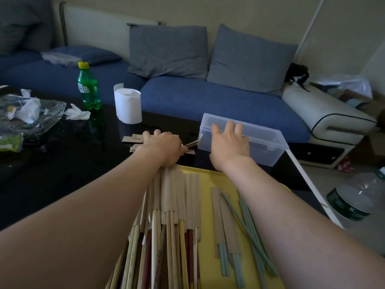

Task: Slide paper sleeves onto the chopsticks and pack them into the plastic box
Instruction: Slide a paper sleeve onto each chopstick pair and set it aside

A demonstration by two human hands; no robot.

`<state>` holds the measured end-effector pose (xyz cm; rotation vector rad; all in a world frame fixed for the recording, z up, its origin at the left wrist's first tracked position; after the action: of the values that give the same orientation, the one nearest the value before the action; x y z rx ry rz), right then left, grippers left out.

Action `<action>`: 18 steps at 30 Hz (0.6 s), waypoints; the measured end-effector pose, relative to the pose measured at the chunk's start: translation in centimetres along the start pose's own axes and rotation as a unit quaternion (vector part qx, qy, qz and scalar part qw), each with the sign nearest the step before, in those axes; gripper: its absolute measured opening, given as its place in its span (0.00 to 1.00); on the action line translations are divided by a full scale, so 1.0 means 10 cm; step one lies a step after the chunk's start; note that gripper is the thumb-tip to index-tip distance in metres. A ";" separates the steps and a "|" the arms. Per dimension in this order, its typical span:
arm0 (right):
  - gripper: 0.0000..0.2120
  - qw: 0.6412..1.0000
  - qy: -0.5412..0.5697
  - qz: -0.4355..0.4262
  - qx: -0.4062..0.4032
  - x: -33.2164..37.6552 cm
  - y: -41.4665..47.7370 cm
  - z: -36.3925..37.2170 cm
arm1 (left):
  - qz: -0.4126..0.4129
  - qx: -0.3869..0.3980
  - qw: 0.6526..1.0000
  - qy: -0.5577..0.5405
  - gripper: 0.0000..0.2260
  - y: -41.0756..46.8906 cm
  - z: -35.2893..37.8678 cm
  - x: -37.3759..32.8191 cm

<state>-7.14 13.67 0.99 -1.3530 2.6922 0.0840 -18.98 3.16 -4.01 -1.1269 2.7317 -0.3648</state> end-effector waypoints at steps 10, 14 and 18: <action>0.30 0.999 -0.011 -0.036 0.015 -0.03 -0.15 -0.05 | 0.021 -0.170 0.979 -0.107 0.06 -0.28 -0.38 -0.08; 0.27 0.998 -0.016 -0.053 -0.015 -0.06 -0.26 -0.16 | 0.029 -0.274 0.958 -0.072 0.06 -0.51 -0.53 -0.17; 0.11 0.998 0.043 -0.052 0.007 -0.20 -0.46 -0.16 | 0.079 -0.279 0.954 -0.078 0.07 -0.68 -0.53 -0.38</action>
<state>-2.46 12.35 2.87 -1.5225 2.6793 -0.0021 -13.03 1.99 3.19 -0.9719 2.8245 0.5316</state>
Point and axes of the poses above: each hand's wrist, its own y-axis towards the middle knuckle, its own z-axis out of the palm, x = y × z, the point moved 10 cm from there along y, towards the middle knuckle, and after that the axes turned 10 degrees about x, right-handed, at the moved point
